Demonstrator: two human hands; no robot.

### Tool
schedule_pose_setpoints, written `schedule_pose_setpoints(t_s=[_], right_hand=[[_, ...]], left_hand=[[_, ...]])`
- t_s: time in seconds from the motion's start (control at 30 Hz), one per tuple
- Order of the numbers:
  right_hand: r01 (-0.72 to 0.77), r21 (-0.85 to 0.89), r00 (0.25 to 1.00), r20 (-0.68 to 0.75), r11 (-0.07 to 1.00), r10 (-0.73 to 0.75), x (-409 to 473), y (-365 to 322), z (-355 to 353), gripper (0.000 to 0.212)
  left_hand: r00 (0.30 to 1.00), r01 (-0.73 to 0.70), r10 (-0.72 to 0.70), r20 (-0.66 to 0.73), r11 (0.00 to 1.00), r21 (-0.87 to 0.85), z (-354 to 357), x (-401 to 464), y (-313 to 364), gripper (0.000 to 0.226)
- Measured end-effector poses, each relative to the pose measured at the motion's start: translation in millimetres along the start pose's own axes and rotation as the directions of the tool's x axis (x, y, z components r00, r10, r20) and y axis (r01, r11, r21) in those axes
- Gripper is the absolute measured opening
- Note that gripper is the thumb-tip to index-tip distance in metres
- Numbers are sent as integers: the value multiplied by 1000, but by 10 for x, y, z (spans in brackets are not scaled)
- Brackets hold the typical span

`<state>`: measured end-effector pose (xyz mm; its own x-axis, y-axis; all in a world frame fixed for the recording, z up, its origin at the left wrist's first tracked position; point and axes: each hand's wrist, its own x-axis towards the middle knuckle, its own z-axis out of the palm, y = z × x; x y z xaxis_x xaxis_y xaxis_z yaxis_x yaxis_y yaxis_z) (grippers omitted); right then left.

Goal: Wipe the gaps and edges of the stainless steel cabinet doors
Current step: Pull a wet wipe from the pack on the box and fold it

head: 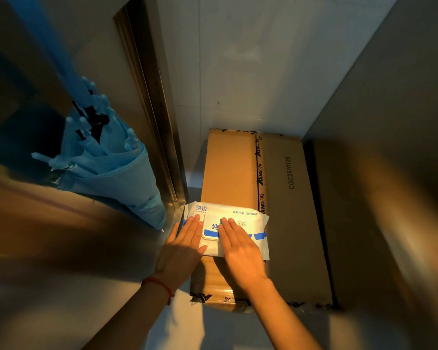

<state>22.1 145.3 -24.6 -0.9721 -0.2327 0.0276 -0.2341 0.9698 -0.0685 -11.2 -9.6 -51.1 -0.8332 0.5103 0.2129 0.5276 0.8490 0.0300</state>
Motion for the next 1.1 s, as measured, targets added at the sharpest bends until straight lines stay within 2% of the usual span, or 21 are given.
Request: schedule_pose_setpoints(t_s=[0.17,0.6,1.1], right_hand=[[-5,36,999,-40,999,6,15,-3,-12,72],[-27,80,986,-164,996,40,41,-18,35,70],[-53,127,973,-217,990,80,82,-29,-4,67]], left_hand=[[1000,-14,14,-9,1000,6,1,-9,-15,70],[999,13,-12,32,999,-38,73,-9,-6,70],[998,25,-22,61,999,-46,45,3,17,69]])
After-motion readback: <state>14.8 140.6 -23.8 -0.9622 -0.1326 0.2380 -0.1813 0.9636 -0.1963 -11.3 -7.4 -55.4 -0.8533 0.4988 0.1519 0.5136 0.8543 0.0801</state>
